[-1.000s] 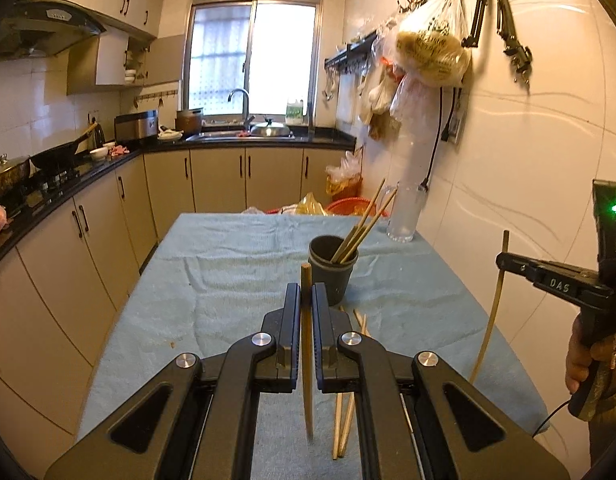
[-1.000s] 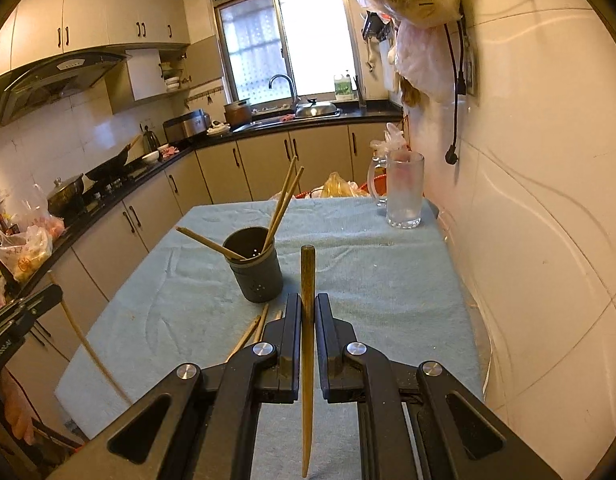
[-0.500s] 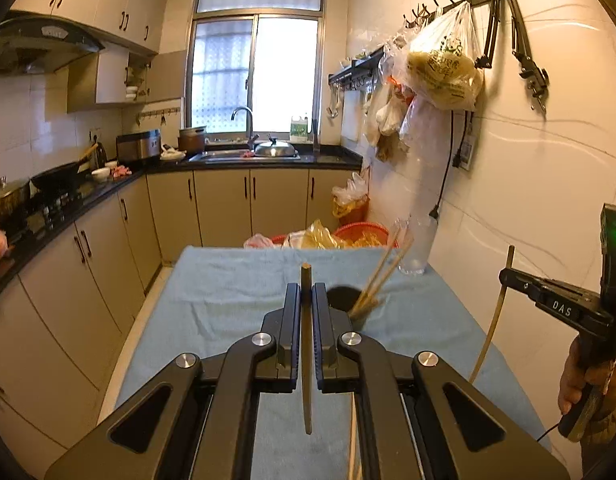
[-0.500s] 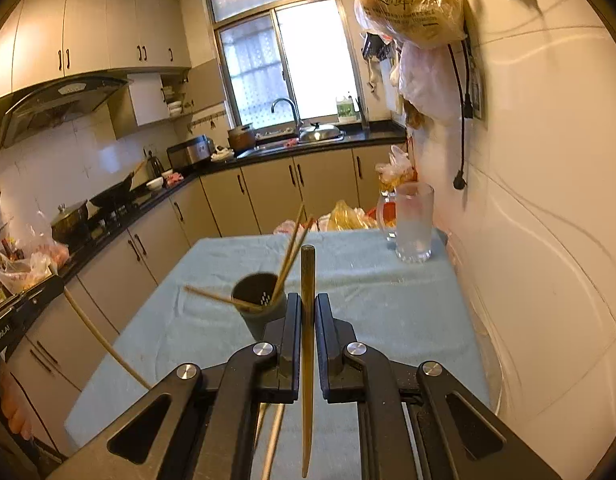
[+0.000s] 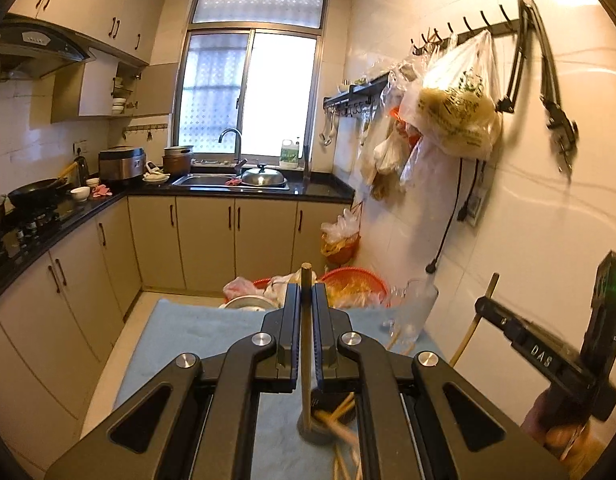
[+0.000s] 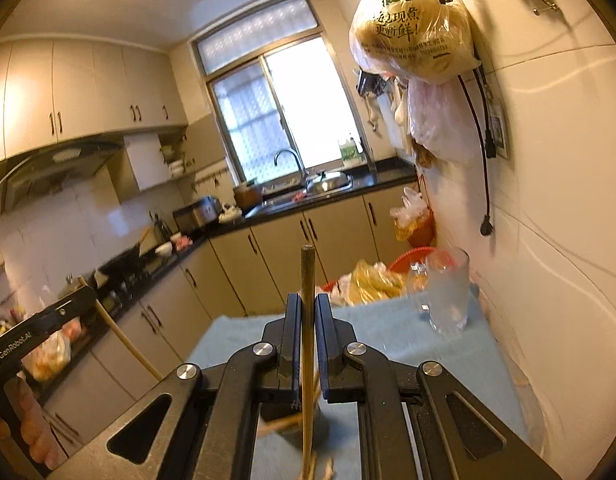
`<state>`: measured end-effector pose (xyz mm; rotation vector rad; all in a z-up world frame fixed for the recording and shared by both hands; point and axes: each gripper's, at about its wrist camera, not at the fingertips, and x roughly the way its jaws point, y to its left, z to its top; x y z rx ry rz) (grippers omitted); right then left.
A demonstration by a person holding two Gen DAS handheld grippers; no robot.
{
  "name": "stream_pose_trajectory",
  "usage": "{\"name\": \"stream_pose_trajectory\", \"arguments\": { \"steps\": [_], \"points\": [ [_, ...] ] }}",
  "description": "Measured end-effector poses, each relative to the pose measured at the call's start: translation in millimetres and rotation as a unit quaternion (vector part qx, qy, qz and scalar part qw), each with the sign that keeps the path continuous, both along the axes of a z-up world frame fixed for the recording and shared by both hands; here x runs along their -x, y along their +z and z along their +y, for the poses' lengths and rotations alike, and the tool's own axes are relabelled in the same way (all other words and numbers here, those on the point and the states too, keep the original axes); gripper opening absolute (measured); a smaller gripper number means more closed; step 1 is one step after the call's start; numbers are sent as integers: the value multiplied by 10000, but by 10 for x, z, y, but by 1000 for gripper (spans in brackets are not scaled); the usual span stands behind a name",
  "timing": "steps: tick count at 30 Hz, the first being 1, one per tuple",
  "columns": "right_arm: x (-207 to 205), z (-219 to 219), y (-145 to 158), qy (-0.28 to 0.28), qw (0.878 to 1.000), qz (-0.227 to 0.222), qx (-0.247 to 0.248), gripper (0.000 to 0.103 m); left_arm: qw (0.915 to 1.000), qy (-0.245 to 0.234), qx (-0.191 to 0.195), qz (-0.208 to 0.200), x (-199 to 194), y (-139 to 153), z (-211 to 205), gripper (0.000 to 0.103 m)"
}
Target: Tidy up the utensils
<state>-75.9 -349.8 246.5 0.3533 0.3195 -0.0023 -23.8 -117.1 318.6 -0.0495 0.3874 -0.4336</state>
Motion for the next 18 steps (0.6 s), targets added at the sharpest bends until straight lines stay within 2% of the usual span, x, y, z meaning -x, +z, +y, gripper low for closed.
{"name": "stream_pose_trajectory", "arguments": {
  "steps": [4,9,14,18],
  "points": [
    [-235,-69,-4,-63,9995,-154,-277,8,9995,-147,202,176,-309,-38,-138,5],
    [-477,-100,-169,-181,9984,-181,-503,8,9983,-269,272,431,-620,-267,-278,5],
    [-689,-53,-529,-140,9983,186,-527,8,9951,-334,73,923,-858,-698,-400,5],
    [-772,-20,-756,21,9970,501,-595,8,9938,-330,-120,1051,-869,-897,-440,5]
  ]
}}
